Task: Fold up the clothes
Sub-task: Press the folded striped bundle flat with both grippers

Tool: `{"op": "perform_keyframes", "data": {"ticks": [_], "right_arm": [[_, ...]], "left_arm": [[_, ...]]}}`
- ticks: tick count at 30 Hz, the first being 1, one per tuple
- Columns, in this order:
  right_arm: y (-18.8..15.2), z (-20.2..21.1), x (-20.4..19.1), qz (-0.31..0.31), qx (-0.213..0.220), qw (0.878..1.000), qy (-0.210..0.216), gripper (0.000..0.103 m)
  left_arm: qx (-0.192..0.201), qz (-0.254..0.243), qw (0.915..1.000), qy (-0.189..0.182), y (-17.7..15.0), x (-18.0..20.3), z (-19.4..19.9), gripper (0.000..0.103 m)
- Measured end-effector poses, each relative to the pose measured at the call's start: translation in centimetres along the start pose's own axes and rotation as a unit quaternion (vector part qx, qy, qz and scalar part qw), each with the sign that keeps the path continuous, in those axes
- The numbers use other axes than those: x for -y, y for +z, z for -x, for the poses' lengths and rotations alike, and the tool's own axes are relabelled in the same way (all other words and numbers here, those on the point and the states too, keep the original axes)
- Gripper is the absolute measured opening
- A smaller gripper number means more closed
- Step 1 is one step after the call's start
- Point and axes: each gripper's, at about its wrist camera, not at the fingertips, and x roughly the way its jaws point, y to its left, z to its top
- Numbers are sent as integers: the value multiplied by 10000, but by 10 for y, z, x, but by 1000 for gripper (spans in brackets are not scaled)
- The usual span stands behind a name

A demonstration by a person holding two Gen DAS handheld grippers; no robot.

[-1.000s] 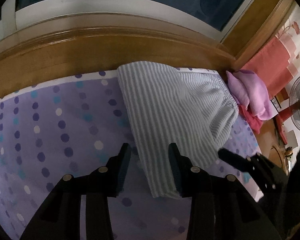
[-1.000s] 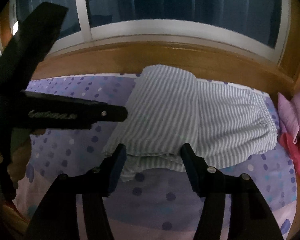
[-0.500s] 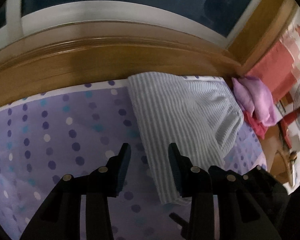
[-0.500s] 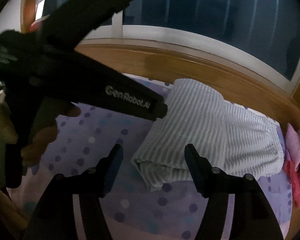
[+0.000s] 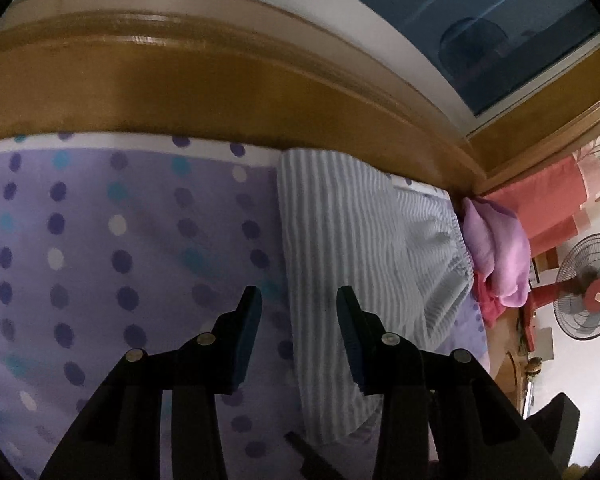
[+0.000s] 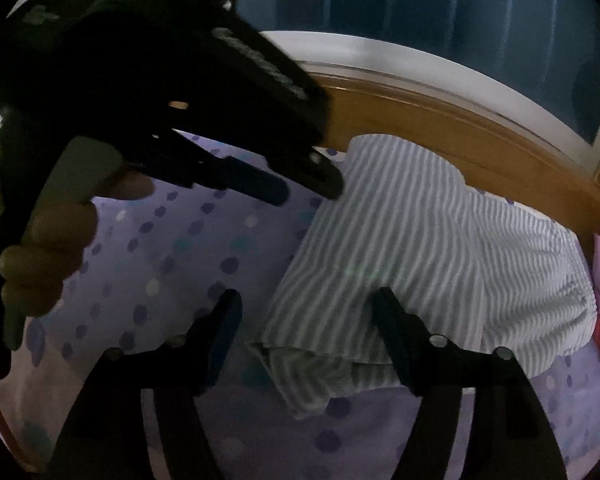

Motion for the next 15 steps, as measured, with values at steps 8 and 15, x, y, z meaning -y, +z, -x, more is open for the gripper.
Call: {"op": "perform_keyframes", "data": {"ticks": [8, 15], "right_arm": [[2, -7, 6, -106, -70, 9998, -153, 58], [3, -7, 14, -183, -30, 9998, -123, 49]], "left_arm": [[-98, 178, 9998, -51, -1, 4, -12, 39], [-3, -19, 9998, 202, -4, 14, -8, 39]]}}
